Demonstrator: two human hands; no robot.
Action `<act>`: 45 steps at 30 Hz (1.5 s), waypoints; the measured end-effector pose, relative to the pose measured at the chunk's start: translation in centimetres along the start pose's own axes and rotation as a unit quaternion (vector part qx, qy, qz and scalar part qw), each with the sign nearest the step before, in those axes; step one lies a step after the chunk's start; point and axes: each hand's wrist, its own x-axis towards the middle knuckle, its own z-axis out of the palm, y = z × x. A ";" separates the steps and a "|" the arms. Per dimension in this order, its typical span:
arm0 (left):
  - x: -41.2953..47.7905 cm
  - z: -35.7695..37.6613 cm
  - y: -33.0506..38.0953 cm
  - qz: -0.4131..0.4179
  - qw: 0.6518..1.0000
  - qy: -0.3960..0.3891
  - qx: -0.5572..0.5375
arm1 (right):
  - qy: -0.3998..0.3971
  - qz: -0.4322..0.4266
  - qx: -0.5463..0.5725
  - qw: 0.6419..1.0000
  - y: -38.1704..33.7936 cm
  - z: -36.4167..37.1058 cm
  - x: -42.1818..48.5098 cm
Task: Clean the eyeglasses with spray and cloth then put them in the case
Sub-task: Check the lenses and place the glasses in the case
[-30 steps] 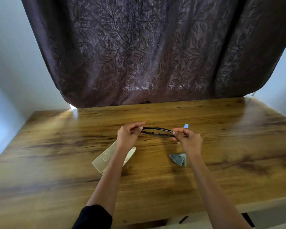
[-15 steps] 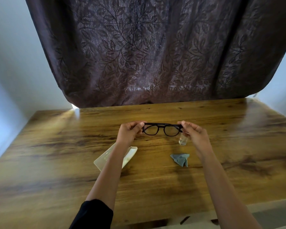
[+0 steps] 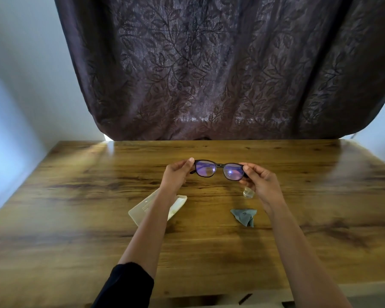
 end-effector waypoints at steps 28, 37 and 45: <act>-2.9 -10.0 -8.8 -0.194 0.909 0.362 0.075 | -0.143 0.083 0.048 0.985 3.4 8.0 5.3; -2.3 -10.7 -9.9 -0.211 0.920 0.329 0.038 | -0.145 0.092 0.033 0.985 4.2 8.1 6.0; -0.8 -10.7 -9.1 -0.193 0.927 0.321 0.028 | -0.132 0.091 0.048 0.986 4.4 6.8 6.1</act>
